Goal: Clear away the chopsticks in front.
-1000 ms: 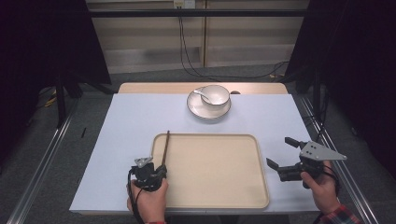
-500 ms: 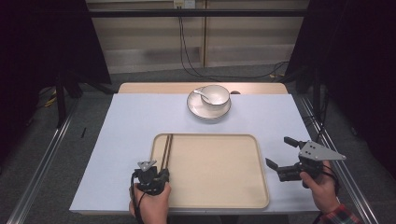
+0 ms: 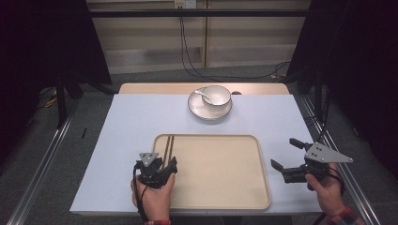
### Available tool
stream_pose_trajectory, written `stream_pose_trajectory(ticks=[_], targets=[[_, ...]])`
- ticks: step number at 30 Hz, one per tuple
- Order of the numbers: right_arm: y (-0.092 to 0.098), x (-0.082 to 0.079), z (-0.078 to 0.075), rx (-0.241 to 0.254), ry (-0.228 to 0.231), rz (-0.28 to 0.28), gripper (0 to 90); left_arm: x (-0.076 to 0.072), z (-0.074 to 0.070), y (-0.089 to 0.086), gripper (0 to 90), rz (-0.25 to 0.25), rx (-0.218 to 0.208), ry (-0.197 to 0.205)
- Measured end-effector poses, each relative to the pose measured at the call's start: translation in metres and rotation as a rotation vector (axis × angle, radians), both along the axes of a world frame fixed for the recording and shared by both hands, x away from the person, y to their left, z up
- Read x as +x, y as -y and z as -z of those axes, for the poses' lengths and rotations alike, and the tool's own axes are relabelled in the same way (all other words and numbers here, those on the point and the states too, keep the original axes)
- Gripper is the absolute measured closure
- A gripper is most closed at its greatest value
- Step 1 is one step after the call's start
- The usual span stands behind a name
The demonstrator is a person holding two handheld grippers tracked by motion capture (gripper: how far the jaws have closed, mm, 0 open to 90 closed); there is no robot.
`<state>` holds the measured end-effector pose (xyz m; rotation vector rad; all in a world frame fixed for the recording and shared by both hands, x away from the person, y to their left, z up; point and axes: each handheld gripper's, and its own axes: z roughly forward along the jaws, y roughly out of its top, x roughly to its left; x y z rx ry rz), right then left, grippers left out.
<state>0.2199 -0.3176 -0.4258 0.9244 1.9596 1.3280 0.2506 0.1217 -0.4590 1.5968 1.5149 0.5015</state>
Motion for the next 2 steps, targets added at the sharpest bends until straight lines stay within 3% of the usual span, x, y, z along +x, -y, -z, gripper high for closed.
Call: stream_pose_trajectory(ticks=[2], targets=[[0.0001,-0.0001,0.0003,0.003,-0.001,0.002,0.5,0.0016,-0.0014,0.0006,41.3,0.006,-0.014,0.002]])
